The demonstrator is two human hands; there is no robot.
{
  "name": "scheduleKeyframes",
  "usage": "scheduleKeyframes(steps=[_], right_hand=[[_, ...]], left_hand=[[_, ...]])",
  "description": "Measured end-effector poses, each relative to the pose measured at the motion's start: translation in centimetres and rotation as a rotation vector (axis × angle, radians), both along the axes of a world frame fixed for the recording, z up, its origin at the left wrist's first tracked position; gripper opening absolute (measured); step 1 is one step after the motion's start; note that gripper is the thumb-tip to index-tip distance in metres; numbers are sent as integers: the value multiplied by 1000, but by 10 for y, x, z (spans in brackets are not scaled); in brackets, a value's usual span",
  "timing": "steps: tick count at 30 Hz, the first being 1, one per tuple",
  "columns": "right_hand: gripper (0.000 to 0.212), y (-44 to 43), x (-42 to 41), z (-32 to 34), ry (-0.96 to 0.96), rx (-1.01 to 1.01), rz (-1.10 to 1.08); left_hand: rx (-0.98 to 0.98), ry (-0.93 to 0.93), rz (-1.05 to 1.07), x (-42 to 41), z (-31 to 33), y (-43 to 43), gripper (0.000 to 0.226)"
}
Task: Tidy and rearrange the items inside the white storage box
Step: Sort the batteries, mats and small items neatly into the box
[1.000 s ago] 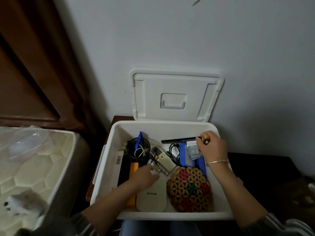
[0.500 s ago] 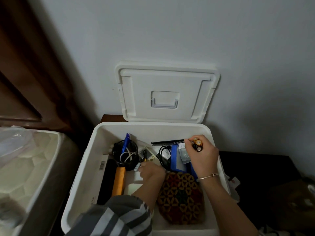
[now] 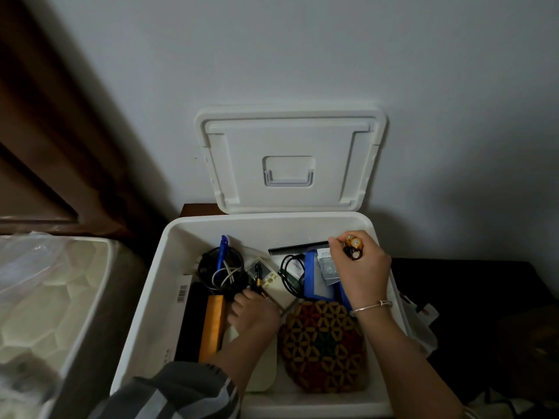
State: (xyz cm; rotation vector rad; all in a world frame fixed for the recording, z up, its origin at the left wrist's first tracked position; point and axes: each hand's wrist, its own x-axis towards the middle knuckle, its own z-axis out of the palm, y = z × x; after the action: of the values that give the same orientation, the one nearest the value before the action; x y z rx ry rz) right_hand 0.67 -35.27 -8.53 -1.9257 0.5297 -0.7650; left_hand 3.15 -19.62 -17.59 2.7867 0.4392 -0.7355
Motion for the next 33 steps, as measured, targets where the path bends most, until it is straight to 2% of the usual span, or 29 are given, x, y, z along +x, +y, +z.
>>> scheduleKeyframes(steps=[10,13,16,20,24,29,33], right_hand=[[13,1,1,-3,14,51,21],[17,0,2,-4,16,108,24],[20,0,3,-4,28,170,43],[23,1,3,-2,5,189,50],[22,2,3,-1,7,187,55],[23,2,3,-2,24,194,54],[24,2,3,-3,58,227,72]], left_hand=[[-42,89,110,8,-5,-5,59],[-3,78,107,9,-7,-7,46],[7,48,48,8,-8,-9,48],[-81,21,49,5,-9,-12,41],[-155,6,28,9,-9,-8,45],[-106,-30,-99,16,-7,2,35],[-196,32,-126,20,5,15,31]])
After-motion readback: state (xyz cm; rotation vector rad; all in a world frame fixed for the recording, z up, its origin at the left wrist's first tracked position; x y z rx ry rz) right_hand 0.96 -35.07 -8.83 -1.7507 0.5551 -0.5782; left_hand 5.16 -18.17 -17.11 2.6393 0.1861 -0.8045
